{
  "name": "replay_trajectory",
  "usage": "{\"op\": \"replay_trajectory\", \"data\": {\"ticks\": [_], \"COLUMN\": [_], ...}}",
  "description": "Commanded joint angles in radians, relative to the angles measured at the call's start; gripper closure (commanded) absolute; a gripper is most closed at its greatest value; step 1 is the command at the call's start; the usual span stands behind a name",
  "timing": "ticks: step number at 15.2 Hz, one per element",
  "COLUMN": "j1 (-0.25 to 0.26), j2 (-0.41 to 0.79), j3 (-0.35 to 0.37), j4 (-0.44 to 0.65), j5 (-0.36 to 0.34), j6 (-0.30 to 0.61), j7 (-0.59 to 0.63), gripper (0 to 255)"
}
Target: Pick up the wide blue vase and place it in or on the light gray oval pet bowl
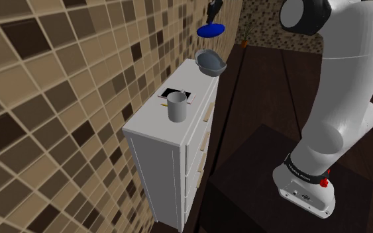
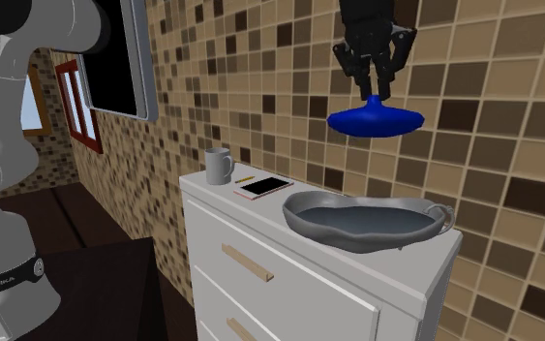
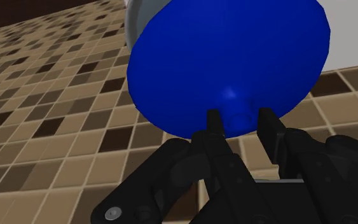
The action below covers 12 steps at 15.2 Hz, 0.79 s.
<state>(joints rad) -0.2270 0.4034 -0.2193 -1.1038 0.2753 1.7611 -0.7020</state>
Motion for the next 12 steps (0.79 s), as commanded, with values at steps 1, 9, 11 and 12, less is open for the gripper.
{"op": "replay_trajectory", "data": {"ticks": [1, 9, 11, 12], "j1": [-0.029, -0.009, -0.006, -0.004], "j2": [0.047, 0.000, -0.007, -0.010], "j3": [-0.002, -0.002, -0.002, -0.002], "j4": [0.064, -0.118, -0.155, -0.173], "j5": [0.016, 0.012, 0.013, 0.013], "j6": [-0.023, 0.110, 0.139, 0.154], "j7": [-0.024, -0.048, -0.054, -0.056], "gripper": [255, 255, 255, 255]}}
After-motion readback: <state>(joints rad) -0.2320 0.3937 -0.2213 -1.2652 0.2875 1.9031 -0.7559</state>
